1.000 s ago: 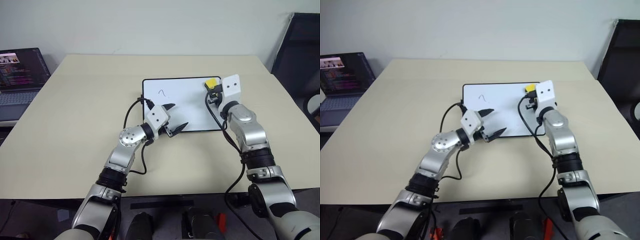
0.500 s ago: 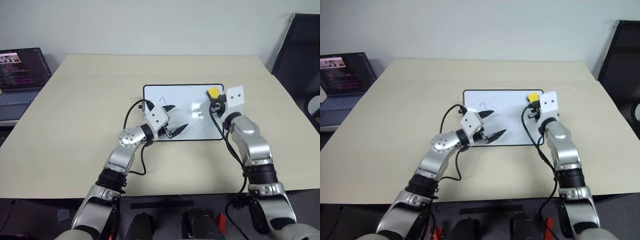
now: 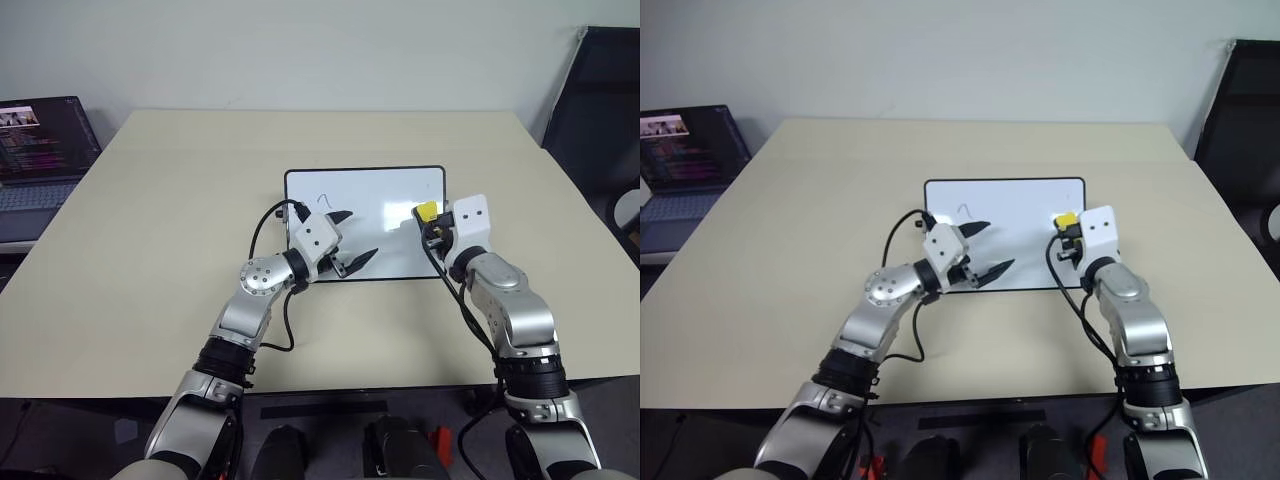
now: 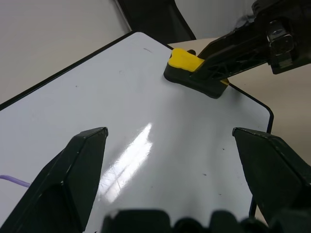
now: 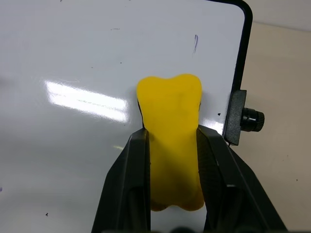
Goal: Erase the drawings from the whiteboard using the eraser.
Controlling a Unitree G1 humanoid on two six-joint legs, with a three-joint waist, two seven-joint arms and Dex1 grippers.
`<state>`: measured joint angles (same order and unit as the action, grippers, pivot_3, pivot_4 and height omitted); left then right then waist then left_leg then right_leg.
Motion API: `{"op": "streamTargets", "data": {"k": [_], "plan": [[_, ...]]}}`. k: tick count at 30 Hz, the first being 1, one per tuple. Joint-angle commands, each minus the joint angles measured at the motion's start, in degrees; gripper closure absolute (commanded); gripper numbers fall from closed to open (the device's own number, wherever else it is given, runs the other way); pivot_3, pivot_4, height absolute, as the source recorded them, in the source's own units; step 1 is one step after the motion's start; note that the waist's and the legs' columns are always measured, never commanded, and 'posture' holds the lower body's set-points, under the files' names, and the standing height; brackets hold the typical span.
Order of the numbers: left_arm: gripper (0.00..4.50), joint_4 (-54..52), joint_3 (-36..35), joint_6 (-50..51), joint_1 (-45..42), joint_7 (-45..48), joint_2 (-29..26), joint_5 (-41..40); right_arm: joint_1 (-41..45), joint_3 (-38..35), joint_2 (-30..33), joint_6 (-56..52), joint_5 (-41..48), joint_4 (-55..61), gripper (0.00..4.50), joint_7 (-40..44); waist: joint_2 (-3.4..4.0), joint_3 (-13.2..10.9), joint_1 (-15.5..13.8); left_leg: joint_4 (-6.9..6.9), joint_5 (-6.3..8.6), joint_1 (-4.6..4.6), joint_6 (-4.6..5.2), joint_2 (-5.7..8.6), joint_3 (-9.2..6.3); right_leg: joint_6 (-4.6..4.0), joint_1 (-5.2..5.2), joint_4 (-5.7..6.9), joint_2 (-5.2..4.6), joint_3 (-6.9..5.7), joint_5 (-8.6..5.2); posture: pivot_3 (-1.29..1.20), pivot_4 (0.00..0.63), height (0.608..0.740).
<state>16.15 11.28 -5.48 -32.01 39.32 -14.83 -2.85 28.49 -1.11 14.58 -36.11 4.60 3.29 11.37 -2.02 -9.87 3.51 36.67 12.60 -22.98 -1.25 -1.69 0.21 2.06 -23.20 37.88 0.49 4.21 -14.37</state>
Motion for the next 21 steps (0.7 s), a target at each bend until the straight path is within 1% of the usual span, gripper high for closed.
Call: {"op": "streamTargets", "data": {"k": [1, 3, 9, 13, 18, 21], "plan": [[0.00, -0.45, -0.35, -1.36, -1.65, -0.14, 0.46, 0.10, 3.41, -1.32, 0.84, 1.06, -0.77, -5.85, 3.51, -0.77, 0.00, 0.00, 0.10, 0.02, 0.00, 0.00, 0.00, 0.00, 0.00, -0.03, 0.00, 0.00, 0.00, 0.00, -0.01, 0.00, 0.150, 0.740], [0.00, -0.17, -0.33, -1.48, -1.85, 0.00, 0.51, 0.08, 5.29, -1.30, 1.21, 2.32, -0.88, -8.08, 3.51, -0.62, 0.00, 0.00, 0.11, 0.06, -0.01, 0.01, 0.01, 0.00, 0.00, -0.06, 0.01, 0.00, 0.00, 0.01, -0.03, 0.00, 0.150, 0.740], [0.00, -0.32, 0.17, -1.41, -1.65, 0.26, 1.11, 0.09, 13.64, -1.59, 2.91, 9.02, -1.41, -19.78, 3.51, -0.47, 0.00, -0.01, 0.26, 0.06, -0.01, -0.01, 0.02, 0.01, 0.08, 0.00, 0.00, 0.00, 0.00, 0.06, 0.01, 0.00, 0.150, 0.740], [0.00, -1.21, 0.51, -1.30, -0.98, 0.52, 1.31, 0.16, 17.17, -1.10, 3.47, 12.02, -1.41, -24.65, 3.51, 0.07, 0.00, -0.01, 0.24, -0.01, -0.01, -0.03, 0.02, 0.01, 0.07, 0.05, -0.01, -0.01, 0.00, 0.05, 0.04, 0.00, 0.150, 0.740], [0.00, -1.22, 0.27, -1.21, -0.99, 0.48, 0.96, 0.03, 16.66, -0.13, 2.51, 12.08, -0.95, -24.24, 3.51, 0.97, 0.00, -0.01, 0.22, -0.05, -0.01, -0.05, 0.02, 0.00, 0.06, 0.06, -0.02, -0.06, -0.01, 0.04, 0.04, 0.00, 0.150, 0.740], [0.00, -2.08, 0.10, -0.79, -0.31, 0.32, 0.55, 0.00, 11.56, 1.58, 1.47, 8.82, -0.03, -17.91, 3.51, 3.04, 0.00, 0.00, 0.22, -0.06, -0.01, -0.04, 0.02, -0.01, 0.04, 0.05, -0.02, -0.06, -0.01, 0.03, 0.04, 0.00, 0.150, 0.740]]}}
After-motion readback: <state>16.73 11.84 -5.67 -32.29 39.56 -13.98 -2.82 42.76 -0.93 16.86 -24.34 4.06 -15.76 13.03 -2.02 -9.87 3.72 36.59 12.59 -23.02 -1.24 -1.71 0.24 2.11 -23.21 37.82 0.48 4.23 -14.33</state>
